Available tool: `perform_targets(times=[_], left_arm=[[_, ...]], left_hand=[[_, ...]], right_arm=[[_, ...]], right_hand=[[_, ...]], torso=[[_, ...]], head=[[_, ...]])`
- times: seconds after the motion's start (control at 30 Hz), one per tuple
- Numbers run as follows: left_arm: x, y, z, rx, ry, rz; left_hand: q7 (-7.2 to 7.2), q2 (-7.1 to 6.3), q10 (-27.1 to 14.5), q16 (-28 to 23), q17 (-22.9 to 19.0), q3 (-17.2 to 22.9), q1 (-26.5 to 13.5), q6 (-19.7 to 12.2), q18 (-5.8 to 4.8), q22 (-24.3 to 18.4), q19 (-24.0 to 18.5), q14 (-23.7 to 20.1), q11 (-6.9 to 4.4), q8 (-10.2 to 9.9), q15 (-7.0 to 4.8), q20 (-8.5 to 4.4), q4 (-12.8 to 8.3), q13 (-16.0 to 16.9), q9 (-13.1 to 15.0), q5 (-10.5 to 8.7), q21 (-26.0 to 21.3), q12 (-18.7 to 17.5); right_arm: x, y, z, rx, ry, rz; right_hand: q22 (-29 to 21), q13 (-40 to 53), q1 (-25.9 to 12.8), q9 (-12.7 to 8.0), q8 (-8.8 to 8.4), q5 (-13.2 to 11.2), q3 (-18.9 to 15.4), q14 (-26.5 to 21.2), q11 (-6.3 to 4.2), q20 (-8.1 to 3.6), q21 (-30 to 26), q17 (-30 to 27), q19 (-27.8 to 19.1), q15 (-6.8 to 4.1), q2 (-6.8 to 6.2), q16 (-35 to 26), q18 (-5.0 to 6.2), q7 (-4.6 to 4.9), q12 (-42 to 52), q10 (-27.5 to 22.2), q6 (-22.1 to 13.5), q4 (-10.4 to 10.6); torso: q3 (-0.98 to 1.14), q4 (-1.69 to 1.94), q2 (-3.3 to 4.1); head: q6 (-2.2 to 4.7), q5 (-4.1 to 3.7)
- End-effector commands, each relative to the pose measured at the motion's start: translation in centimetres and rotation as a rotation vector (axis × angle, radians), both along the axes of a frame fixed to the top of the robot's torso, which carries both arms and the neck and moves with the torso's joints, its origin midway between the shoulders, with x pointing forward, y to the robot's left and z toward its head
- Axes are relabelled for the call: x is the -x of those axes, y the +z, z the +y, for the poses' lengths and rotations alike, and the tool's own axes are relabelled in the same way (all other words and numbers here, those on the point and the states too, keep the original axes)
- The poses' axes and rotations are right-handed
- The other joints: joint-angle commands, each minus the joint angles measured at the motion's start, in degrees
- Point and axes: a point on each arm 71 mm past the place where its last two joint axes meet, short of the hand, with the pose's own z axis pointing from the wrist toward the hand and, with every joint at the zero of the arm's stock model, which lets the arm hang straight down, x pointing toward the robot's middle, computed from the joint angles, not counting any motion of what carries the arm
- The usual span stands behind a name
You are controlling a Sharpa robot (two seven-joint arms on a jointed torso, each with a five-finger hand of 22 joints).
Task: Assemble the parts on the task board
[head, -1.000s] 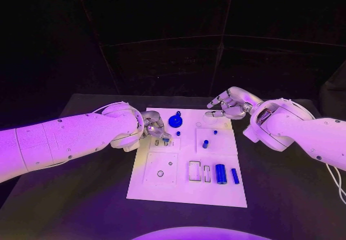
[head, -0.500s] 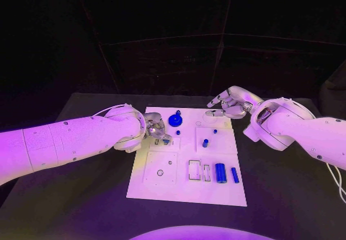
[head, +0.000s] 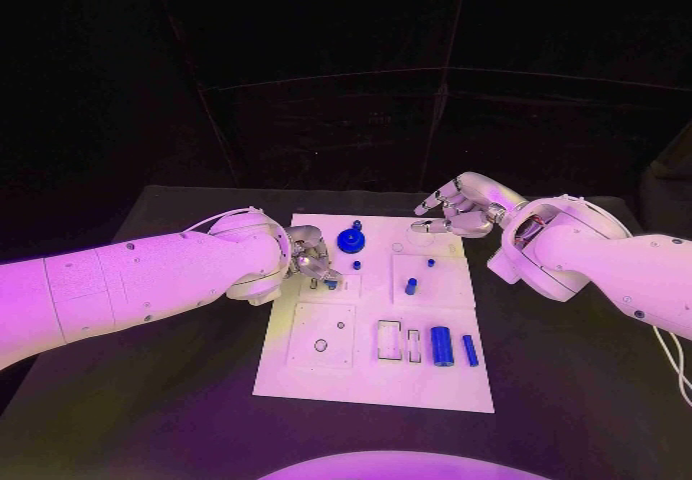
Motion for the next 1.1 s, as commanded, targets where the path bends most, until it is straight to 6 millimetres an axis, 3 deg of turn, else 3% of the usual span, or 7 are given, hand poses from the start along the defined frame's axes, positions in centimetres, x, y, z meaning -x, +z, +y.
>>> perform_targets(times=[0.03, 0.53, 0.83, 1.1], left_arm=[[0.25, -0.32, 0.05, -0.03, -0.011, 0.021], [0.27, -0.43, 0.33, -0.044, -0.005, 0.033], [0.29, -0.43, 0.26, -0.042, -0.011, 0.034], [0.26, -0.42, -0.01, -0.038, -0.015, 0.031]], left_hand=[[-0.24, 0.26, 0.25, 0.18, 15.09, 9.51, 0.03, -0.1, -1.04, 0.13, -0.06, 5.95, -0.03, 0.34, 0.09, 0.15, -9.15, 0.05, 0.11, 0.19, 0.17, 0.06], [-0.3, -0.01, 0.49, 0.18, 15.09, 9.7, -0.53, 0.01, -1.09, 0.39, 0.05, 5.95, -0.05, 0.59, 0.09, 0.15, -9.18, 0.28, 0.31, 0.11, 0.3, 0.32], [-0.91, -1.07, 0.91, 0.18, 15.09, 9.15, -3.61, 0.73, -1.18, 0.9, 0.27, 5.95, -0.45, 1.41, -0.16, -0.01, -8.21, 0.74, 0.89, -0.05, 0.53, 0.87], [-1.33, -2.17, 1.27, 0.18, 15.09, 6.05, -7.23, 1.78, -1.24, 1.27, 0.43, 5.95, -0.8, 1.76, -0.48, -0.32, -6.35, 1.31, 1.04, -0.26, 0.66, 1.54]], right_arm=[[0.0, 0.11, 0.1, 0.003, 0.01, -0.002], [-0.01, 0.08, 0.14, 0.005, 0.013, 0.0], [-0.02, 0.08, 0.09, 0.005, 0.012, 0.0], [-0.02, 0.08, 0.12, 0.004, 0.012, 0.0]], right_hand=[[-0.03, -0.06, 0.5, 0.08, 0.32, 0.38, -0.34, 3.77, -0.34, -0.25, -0.35, 5.5, -0.23, -0.29, 0.27, -0.32, 0.23, 0.16, -0.17, 0.07, 0.41, 0.02], [-0.03, -0.06, 0.5, 0.08, 0.32, 0.38, -0.34, 3.77, -0.34, -0.25, -0.35, 5.5, -0.23, -0.29, 0.27, -0.32, 0.23, 0.16, -0.17, 0.07, 0.41, 0.02], [-0.03, -0.06, 0.5, 0.08, 0.32, 0.38, -0.34, 3.77, -0.34, -0.25, -0.35, 5.5, -0.23, -0.29, 0.27, -0.32, 0.23, 0.16, -0.17, 0.07, 0.41, 0.02], [-0.18, -0.13, 0.49, 0.1, 0.37, 0.43, -0.43, 3.74, -0.36, -0.25, -0.43, 5.37, -0.29, -0.31, 0.35, -0.4, 0.26, 0.14, -0.23, 0.04, 0.49, 0.1]], torso=[[-0.01, -0.01, 0.02], [0.02, 0.0, 0.04], [0.05, -0.02, 0.02], [0.06, -0.04, 0.03]], head=[[-0.07, -0.06], [-0.18, -0.06], [-0.23, -0.08], [-0.24, -0.11]])
